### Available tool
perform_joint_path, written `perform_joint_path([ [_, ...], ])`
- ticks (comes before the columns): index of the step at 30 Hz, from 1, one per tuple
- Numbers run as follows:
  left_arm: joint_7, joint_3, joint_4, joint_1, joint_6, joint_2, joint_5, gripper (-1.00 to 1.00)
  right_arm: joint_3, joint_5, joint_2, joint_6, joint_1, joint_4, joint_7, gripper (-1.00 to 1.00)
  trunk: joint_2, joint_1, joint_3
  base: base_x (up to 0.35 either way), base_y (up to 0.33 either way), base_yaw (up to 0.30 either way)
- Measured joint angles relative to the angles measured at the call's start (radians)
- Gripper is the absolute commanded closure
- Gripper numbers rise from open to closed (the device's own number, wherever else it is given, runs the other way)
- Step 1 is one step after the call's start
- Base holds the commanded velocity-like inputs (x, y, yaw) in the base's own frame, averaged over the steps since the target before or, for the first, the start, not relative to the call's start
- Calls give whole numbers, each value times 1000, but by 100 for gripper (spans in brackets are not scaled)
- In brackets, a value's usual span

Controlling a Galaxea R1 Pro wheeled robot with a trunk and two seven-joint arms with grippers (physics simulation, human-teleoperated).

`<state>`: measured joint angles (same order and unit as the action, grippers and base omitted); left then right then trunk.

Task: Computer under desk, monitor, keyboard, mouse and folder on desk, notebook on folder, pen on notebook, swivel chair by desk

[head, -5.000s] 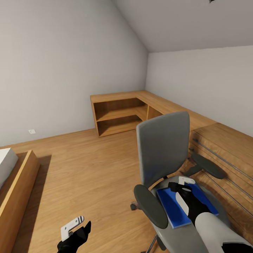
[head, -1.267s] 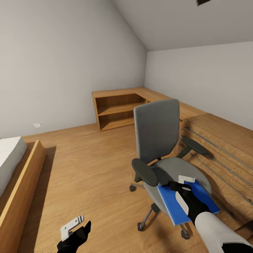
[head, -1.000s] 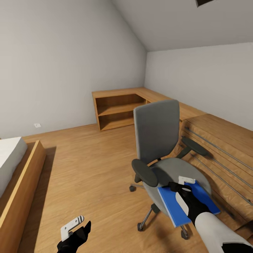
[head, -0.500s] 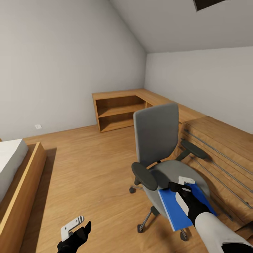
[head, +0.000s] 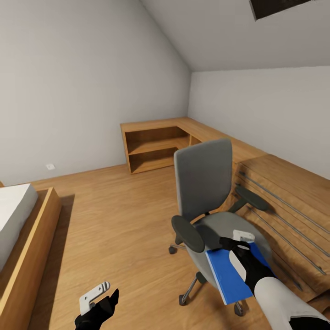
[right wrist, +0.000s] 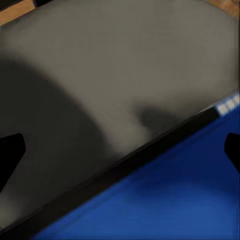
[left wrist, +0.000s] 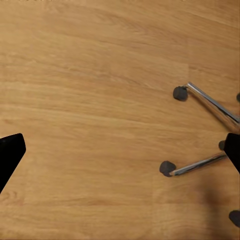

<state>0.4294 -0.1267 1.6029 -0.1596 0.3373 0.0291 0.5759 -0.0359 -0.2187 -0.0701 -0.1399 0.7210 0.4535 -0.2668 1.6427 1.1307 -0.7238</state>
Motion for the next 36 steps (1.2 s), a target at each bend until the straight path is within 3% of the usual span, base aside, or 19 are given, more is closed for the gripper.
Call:
perform_joint_path([
  [7, 0, 0, 0, 0, 0, 0, 0, -100, 2, -5, -4, -3, -2, 28, 1, -100, -35, -19, 16, 0, 0, 0],
  [11, 1, 0, 0, 0, 0, 0, 0, -100, 4, -6, -5, -20, -7, 128, 1, -100, -35, -19, 16, 0, 0, 0],
  [13, 0, 0, 0, 0, 0, 0, 0, -100, 8, -8, -6, -64, -26, 230, 0, -100, -35, -19, 16, 0, 0, 0],
  [16, 0, 0, 0, 0, 0, 0, -1, -100, 43, -25, -9, -154, -91, 391, -2, -100, -35, -19, 16, 0, 0, 0],
  [17, 0, 0, 0, 0, 0, 0, -1, -100, 84, -41, -10, -194, -130, 474, -2, -100, -35, -19, 16, 0, 0, 0],
  [20, 0, 0, 0, 0, 0, 0, -1, -100, 159, -74, -8, -242, -188, 605, -2, -100, -35, -19, 16, 0, 0, 0],
  [22, -1, 0, 0, 0, 0, 0, 0, -100, 237, -143, -6, -304, -265, 776, -1, -100, -35, -19, 16, 0, 0, 0],
  [23, -1, 0, 0, 0, 0, 0, 0, -100, 247, -164, -6, -316, -278, 801, -1, -100, -35, -19, 16, 0, 0, 0],
  [31, -1, -1, 0, 0, 0, 0, 0, -100, 336, -353, -8, -364, -317, 883, -1, -100, -35, -19, 16, 0, 0, 0],
  [33, -1, -1, 0, 0, 0, 0, 0, -100, 403, -455, -7, -397, -323, 911, 0, -100, -35, -19, 16, 0, 0, 0],
  [36, -1, -1, 0, 0, 0, 0, 0, -100, 431, -502, -7, -428, -324, 920, 0, -100, -35, -19, 16, 0, 0, 0],
])
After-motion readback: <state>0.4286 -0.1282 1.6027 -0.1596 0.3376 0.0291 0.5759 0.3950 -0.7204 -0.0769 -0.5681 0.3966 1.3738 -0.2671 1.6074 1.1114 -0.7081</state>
